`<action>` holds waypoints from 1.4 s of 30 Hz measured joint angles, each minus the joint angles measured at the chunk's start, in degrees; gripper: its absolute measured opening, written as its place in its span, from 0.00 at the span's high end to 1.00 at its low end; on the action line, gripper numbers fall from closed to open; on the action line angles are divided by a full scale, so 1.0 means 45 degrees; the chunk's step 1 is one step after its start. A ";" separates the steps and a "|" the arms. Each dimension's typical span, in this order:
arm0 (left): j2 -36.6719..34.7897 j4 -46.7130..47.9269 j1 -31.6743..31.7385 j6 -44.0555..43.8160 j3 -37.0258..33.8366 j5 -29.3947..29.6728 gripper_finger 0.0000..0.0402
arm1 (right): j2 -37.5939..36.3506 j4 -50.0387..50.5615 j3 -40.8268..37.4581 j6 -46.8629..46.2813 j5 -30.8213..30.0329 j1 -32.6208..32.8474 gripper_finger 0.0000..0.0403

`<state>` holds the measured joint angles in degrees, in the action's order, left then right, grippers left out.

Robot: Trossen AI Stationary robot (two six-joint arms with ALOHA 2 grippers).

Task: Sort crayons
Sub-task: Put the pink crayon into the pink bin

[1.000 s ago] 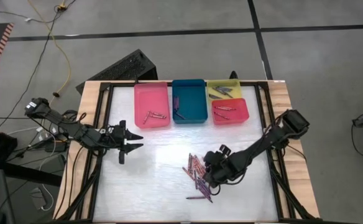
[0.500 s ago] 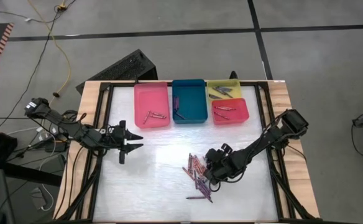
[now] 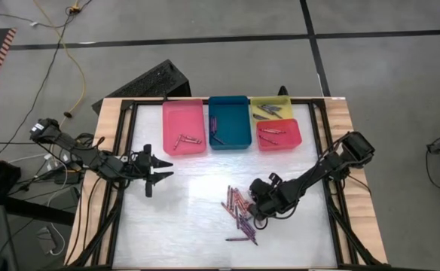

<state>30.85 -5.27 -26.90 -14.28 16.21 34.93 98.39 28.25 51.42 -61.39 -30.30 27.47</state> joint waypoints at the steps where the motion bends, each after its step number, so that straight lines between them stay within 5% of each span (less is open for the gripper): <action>1: -0.0005 -0.0012 -0.0005 0.0042 0.0000 0.0026 0.65 | 0.0010 -0.0011 0.0000 0.0036 0.0019 -0.0046 0.78; 13: -0.0005 -0.0003 -0.0005 0.0160 0.0000 0.0100 0.65 | 0.0044 -0.0084 -0.0026 0.0075 -0.0030 -0.0074 0.98; 26: -0.0005 -0.0007 -0.0001 -0.0015 0.0000 0.0095 0.65 | -0.0361 -0.0187 0.0196 0.0073 -0.0420 -0.0155 0.99; 35: -0.0003 -0.0007 -0.0005 -0.0122 0.0000 -0.0004 0.65 | -0.2287 -0.0101 0.0274 -0.0013 -0.0474 -0.0152 0.81; 42: -0.0005 -0.0003 -0.0004 -0.0122 0.0000 -0.0014 0.65 | -0.1464 -0.0197 0.0272 -0.0280 0.0589 -0.0115 0.57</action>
<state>30.83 -5.28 -26.92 -14.83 16.21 34.86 91.80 27.37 52.64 -62.65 -27.65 26.95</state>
